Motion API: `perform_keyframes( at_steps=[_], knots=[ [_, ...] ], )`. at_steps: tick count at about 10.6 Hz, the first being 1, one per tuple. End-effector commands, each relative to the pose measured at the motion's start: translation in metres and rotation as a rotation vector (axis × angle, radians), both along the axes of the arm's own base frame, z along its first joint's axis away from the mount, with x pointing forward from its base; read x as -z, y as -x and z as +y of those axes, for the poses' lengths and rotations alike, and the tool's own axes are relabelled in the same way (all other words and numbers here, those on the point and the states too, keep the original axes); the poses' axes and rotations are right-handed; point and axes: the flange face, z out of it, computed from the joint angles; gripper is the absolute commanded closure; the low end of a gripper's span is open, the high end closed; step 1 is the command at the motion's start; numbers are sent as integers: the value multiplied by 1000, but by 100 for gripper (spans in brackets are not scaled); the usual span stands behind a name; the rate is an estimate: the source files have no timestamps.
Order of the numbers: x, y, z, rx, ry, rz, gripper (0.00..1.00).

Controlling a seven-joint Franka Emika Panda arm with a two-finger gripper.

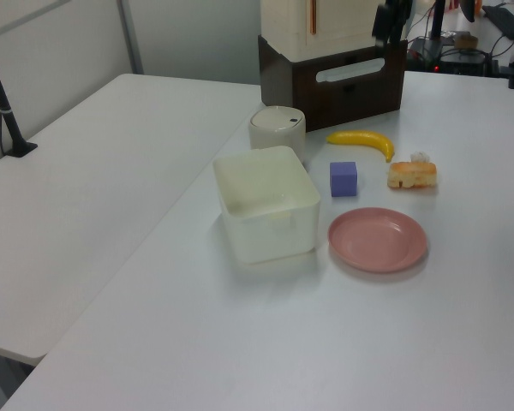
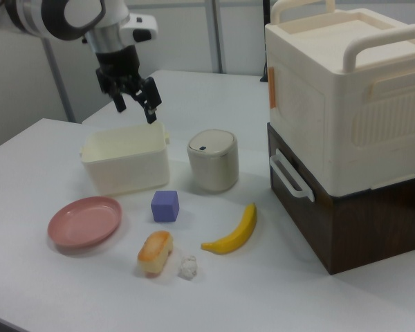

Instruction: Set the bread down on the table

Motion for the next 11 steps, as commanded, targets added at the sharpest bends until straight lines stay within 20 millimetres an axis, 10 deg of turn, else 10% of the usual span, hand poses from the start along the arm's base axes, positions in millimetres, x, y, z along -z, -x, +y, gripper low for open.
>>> perform_keyframes(
  at_steps=[1,11],
  knots=[
    [-34,33,-13,50,-100,13,0],
    [-27,33,-8,193,-222,83,0]
  ],
)
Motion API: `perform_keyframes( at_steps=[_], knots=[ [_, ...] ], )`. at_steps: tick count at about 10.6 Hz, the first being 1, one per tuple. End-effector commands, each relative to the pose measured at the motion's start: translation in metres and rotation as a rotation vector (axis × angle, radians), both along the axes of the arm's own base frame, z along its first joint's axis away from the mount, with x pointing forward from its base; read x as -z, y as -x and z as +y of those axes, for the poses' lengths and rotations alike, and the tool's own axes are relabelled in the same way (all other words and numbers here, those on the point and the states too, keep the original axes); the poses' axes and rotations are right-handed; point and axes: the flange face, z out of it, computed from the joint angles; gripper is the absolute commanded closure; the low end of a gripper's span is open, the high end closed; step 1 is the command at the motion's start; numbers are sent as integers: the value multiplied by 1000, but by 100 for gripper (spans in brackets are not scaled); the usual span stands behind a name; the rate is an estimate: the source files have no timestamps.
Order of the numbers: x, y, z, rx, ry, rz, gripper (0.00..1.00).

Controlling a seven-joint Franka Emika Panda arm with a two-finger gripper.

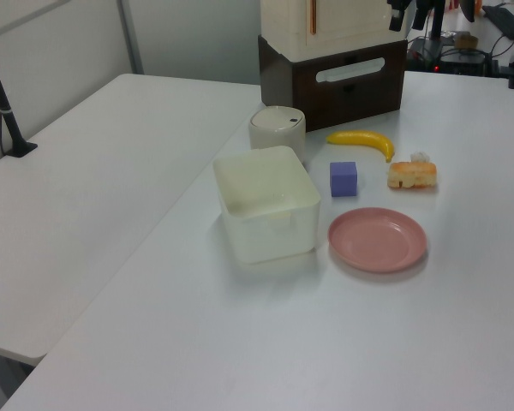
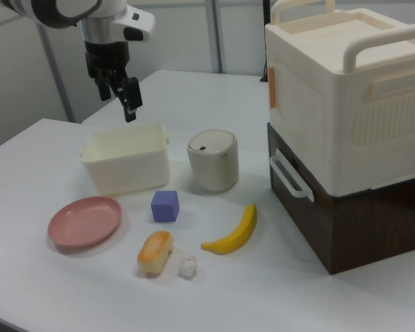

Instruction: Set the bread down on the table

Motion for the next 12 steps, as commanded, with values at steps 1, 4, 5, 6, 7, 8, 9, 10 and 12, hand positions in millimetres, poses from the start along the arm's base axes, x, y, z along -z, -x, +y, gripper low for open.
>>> perform_keyframes(
  at_steps=[1,4,5,6,7,8,9,10,12],
  knots=[
    [-6,2,13,-4,-20,19,0],
    [-11,6,11,-5,-19,31,0],
    [-9,6,12,-13,-17,30,0],
    [-9,4,14,-19,-16,25,0],
    [-7,2,18,-33,-4,24,0],
    [-3,-6,34,-62,13,-10,0],
    [7,-15,39,-59,27,-54,0],
    [18,-21,37,-52,44,-69,0],
    [36,-29,34,-49,49,-46,0]
  ],
)
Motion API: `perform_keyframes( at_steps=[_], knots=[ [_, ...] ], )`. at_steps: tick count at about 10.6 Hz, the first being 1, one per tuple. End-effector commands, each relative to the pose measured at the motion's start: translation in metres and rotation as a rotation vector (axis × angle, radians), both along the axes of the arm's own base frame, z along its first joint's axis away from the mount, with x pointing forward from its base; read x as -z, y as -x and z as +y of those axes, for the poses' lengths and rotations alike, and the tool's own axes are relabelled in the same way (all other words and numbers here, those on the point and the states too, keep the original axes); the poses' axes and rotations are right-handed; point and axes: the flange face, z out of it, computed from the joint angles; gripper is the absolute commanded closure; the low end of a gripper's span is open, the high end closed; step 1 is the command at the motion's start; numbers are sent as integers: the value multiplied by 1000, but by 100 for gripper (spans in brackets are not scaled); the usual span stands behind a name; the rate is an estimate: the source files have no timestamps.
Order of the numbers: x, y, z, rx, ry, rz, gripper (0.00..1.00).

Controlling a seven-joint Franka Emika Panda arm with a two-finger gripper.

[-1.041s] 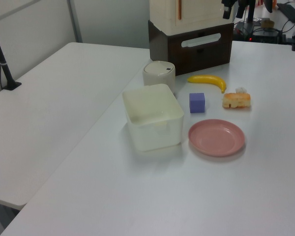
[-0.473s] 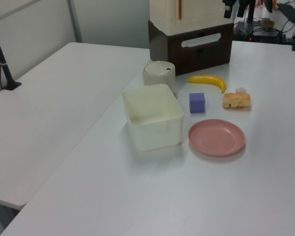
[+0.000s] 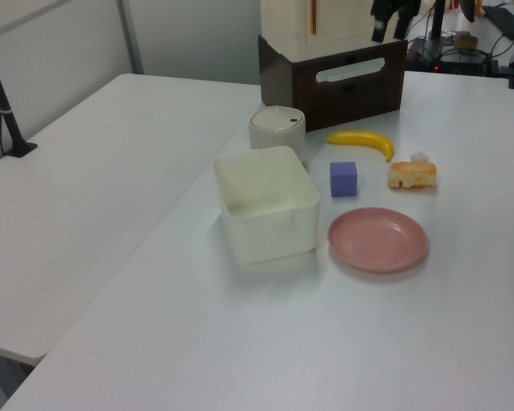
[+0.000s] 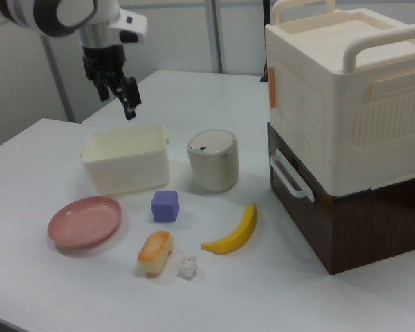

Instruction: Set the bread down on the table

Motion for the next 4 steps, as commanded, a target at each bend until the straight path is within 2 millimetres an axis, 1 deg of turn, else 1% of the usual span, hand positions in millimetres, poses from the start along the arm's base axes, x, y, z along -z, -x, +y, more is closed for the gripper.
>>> perform_keyframes(
  at_steps=[1,4],
  knots=[
    [24,-7,-3,5,16,16,0],
    [22,-5,-3,6,15,16,0]
  ],
)
